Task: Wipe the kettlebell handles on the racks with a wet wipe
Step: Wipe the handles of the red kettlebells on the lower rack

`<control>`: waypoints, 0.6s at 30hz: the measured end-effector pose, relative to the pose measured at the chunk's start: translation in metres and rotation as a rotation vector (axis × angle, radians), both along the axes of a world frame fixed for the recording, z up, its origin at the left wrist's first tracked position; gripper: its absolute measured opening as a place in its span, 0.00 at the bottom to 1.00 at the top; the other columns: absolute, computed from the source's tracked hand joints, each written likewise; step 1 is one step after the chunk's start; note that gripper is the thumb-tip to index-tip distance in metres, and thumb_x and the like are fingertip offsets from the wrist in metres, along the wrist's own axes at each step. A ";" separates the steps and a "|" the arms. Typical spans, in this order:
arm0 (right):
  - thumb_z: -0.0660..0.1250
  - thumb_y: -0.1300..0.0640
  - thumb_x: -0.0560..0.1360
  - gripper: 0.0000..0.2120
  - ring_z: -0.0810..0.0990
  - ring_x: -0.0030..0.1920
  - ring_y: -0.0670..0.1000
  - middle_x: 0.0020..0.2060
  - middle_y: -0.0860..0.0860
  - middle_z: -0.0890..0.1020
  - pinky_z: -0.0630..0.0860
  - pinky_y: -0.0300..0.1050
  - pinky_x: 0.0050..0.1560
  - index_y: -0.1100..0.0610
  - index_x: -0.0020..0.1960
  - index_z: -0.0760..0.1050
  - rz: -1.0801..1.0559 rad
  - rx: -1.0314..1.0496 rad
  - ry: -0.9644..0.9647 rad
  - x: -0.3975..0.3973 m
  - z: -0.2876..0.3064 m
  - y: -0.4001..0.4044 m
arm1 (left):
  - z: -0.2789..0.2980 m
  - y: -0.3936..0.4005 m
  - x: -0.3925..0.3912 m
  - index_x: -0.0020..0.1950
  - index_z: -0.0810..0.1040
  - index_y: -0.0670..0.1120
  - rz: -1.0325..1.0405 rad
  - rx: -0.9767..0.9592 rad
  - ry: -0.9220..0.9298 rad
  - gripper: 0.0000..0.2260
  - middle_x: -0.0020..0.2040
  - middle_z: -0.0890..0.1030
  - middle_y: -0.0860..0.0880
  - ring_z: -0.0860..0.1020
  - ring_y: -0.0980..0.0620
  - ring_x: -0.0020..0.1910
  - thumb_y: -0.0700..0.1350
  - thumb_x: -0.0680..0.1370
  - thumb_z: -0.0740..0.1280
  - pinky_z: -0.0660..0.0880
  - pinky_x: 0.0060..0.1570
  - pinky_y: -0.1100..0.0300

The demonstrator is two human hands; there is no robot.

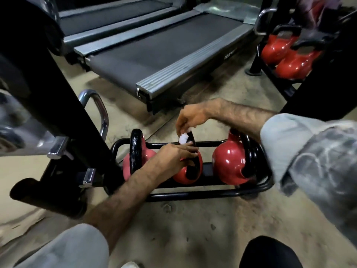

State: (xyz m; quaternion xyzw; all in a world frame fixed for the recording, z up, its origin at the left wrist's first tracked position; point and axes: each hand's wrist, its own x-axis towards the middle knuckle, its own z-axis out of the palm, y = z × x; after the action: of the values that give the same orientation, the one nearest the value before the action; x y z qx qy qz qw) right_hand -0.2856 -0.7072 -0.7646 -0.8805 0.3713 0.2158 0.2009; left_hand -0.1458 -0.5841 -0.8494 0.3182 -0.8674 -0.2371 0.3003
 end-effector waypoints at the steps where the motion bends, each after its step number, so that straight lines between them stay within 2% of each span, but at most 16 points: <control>1: 0.64 0.54 0.78 0.10 0.81 0.48 0.47 0.49 0.43 0.83 0.81 0.46 0.46 0.45 0.56 0.81 0.058 0.016 0.047 0.004 0.004 0.001 | -0.002 0.000 0.001 0.48 0.83 0.37 -0.002 0.010 -0.006 0.11 0.53 0.82 0.40 0.78 0.45 0.58 0.38 0.68 0.71 0.70 0.63 0.55; 3: 0.63 0.54 0.78 0.11 0.79 0.48 0.44 0.49 0.42 0.82 0.78 0.44 0.50 0.45 0.57 0.80 0.133 -0.022 0.130 0.013 0.004 -0.001 | -0.005 -0.002 0.002 0.51 0.83 0.38 0.010 0.006 -0.042 0.11 0.56 0.81 0.41 0.75 0.47 0.62 0.38 0.69 0.72 0.71 0.63 0.52; 5: 0.64 0.51 0.78 0.09 0.80 0.48 0.44 0.48 0.39 0.82 0.78 0.46 0.54 0.42 0.55 0.80 0.138 -0.087 0.139 0.019 -0.002 -0.007 | -0.008 -0.005 0.003 0.54 0.82 0.39 0.031 0.010 -0.074 0.12 0.59 0.80 0.43 0.71 0.52 0.65 0.37 0.71 0.72 0.67 0.66 0.56; 7: 0.64 0.52 0.77 0.09 0.81 0.48 0.45 0.46 0.37 0.80 0.79 0.48 0.54 0.42 0.54 0.80 0.145 -0.136 0.151 0.018 -0.005 -0.011 | -0.007 -0.005 0.001 0.55 0.82 0.38 0.041 0.080 -0.068 0.13 0.60 0.80 0.44 0.70 0.52 0.67 0.36 0.71 0.73 0.64 0.68 0.60; 9: 0.63 0.53 0.78 0.10 0.80 0.47 0.44 0.44 0.38 0.80 0.78 0.45 0.48 0.43 0.56 0.79 0.151 -0.081 0.186 0.016 0.001 -0.009 | -0.001 -0.004 0.001 0.53 0.82 0.38 0.041 0.068 -0.072 0.12 0.58 0.81 0.44 0.72 0.51 0.65 0.36 0.70 0.74 0.64 0.66 0.64; 12: 0.63 0.53 0.79 0.09 0.78 0.47 0.43 0.46 0.43 0.82 0.75 0.41 0.40 0.46 0.57 0.79 0.142 0.052 0.249 0.021 0.011 -0.004 | 0.007 -0.004 0.002 0.50 0.84 0.42 0.029 -0.051 -0.091 0.11 0.55 0.82 0.46 0.78 0.52 0.59 0.39 0.68 0.75 0.69 0.61 0.64; 15: 0.63 0.53 0.79 0.10 0.78 0.51 0.47 0.51 0.47 0.82 0.78 0.46 0.50 0.48 0.59 0.79 0.137 -0.012 0.265 0.028 0.006 -0.006 | 0.009 -0.004 0.001 0.54 0.83 0.41 0.026 -0.023 -0.131 0.12 0.59 0.80 0.46 0.73 0.53 0.64 0.39 0.71 0.73 0.67 0.66 0.60; 18: 0.62 0.51 0.79 0.11 0.79 0.52 0.49 0.50 0.46 0.81 0.77 0.50 0.56 0.47 0.58 0.79 0.164 -0.113 0.259 0.031 0.001 -0.002 | 0.007 -0.003 0.003 0.55 0.82 0.40 0.018 0.015 -0.122 0.13 0.60 0.80 0.45 0.72 0.50 0.66 0.39 0.71 0.73 0.66 0.68 0.55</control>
State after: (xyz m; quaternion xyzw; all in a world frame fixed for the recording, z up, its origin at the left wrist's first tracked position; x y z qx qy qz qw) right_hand -0.2544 -0.7096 -0.7633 -0.8826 0.3324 0.3220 0.0831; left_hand -0.1431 -0.5867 -0.8423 0.3420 -0.8794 -0.2211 0.2467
